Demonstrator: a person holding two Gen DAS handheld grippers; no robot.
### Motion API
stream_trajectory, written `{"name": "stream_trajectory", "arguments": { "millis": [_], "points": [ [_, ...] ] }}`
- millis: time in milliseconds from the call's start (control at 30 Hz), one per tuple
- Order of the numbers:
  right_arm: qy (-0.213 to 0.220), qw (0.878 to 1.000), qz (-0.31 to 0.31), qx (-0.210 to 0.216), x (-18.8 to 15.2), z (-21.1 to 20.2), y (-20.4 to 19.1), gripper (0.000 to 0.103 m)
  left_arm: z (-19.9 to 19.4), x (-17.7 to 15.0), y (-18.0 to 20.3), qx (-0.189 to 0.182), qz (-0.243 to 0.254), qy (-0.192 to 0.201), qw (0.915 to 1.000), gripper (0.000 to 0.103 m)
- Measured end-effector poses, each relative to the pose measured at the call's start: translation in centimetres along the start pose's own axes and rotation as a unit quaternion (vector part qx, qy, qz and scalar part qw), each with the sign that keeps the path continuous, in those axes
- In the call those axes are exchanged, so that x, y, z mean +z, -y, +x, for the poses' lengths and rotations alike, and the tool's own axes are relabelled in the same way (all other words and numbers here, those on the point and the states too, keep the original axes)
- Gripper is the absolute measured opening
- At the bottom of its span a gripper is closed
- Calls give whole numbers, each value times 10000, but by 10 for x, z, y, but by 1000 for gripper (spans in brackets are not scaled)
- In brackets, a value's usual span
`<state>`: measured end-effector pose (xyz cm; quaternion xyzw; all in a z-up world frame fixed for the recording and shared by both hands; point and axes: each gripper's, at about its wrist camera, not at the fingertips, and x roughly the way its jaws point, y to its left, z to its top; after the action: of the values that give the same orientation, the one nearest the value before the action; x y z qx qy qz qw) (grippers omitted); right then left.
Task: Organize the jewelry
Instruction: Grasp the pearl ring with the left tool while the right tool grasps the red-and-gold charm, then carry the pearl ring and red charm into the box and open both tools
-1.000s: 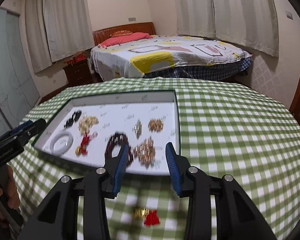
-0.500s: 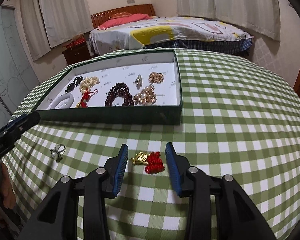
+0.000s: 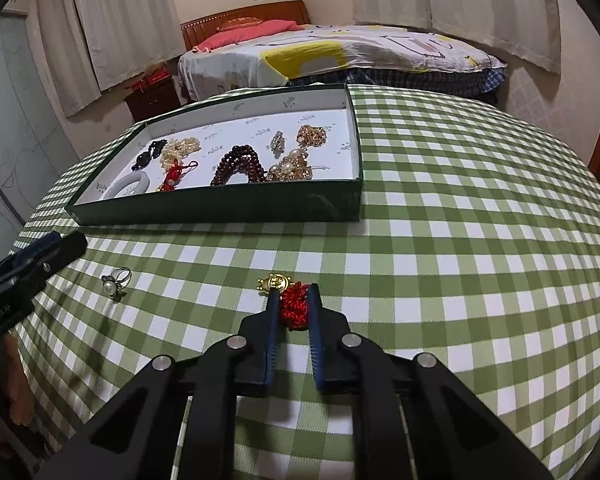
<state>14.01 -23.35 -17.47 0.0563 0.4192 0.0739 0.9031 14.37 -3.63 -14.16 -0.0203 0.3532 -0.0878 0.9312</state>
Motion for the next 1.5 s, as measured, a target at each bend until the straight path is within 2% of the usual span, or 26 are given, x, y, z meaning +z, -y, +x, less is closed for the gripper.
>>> {"name": "stream_trajectory", "arguments": {
  "millis": [300, 533, 767, 1100, 1500],
  "points": [
    [40, 10000, -21, 41, 1, 1, -1, 14, 8, -7, 18, -107, 245, -201, 9994, 72],
    [50, 9999, 34, 80, 0, 2, 0, 14, 19, -15, 29, -217, 396, -465, 9979, 53],
    [52, 9999, 41, 83, 0, 2, 1, 14, 23, -17, 31, -381, 382, -594, 9968, 24],
    [107, 9997, 134, 154, 0, 1, 2, 14, 22, -21, 28, -382, 329, -611, 9969, 21],
    [411, 9987, 161, 240, 4, -15, -2, 13, 7, -13, 25, -365, 324, -369, 9981, 21]
  ]
}}
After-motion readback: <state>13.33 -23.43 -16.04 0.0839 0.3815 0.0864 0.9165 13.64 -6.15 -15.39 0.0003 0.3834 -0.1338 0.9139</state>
